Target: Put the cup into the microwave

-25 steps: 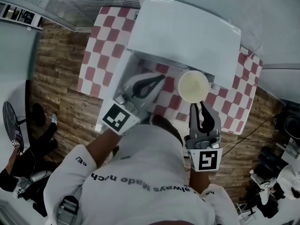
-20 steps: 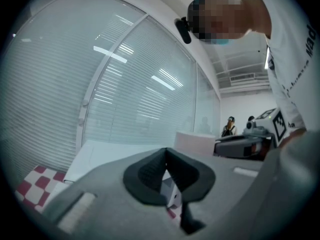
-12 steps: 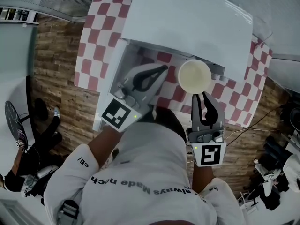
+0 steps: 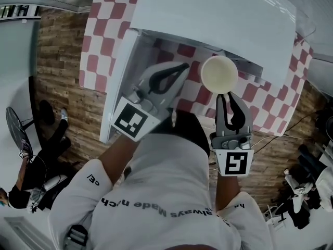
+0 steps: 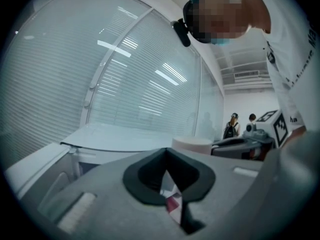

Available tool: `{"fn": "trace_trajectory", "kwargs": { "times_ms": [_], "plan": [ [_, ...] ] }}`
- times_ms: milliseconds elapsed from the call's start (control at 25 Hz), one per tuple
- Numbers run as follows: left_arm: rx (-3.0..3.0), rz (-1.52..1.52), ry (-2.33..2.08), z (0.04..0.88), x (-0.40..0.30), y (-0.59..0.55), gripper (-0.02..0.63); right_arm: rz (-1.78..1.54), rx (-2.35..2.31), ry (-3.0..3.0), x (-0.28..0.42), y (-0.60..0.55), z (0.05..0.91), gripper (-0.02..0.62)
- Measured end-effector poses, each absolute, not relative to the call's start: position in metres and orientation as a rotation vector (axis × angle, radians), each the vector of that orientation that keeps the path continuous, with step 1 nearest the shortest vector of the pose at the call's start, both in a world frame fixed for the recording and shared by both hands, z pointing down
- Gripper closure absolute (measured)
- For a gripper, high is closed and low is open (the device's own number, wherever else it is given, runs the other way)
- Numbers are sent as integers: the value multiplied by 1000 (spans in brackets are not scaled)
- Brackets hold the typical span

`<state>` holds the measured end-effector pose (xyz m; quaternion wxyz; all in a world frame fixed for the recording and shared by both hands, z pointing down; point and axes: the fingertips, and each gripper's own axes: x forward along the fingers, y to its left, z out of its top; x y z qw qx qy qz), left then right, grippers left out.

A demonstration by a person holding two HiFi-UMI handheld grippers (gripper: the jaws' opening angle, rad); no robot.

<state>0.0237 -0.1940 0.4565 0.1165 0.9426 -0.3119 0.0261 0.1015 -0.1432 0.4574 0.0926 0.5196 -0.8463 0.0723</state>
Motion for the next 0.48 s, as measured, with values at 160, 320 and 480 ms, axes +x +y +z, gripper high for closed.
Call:
{"fn": "trace_trajectory", "kwargs": {
  "times_ms": [160,320,480],
  "plan": [
    [2763,80,-929,473,24,-194,603,219,1530,-2497,102,-142,479,551],
    [2763,89,-946,490,24,-196,603,203,1523,-2486,100,-145,501,551],
    [2761,91,-975,505,23,-202,603,200,1530,-2472,100,-153,521,551]
  ]
}}
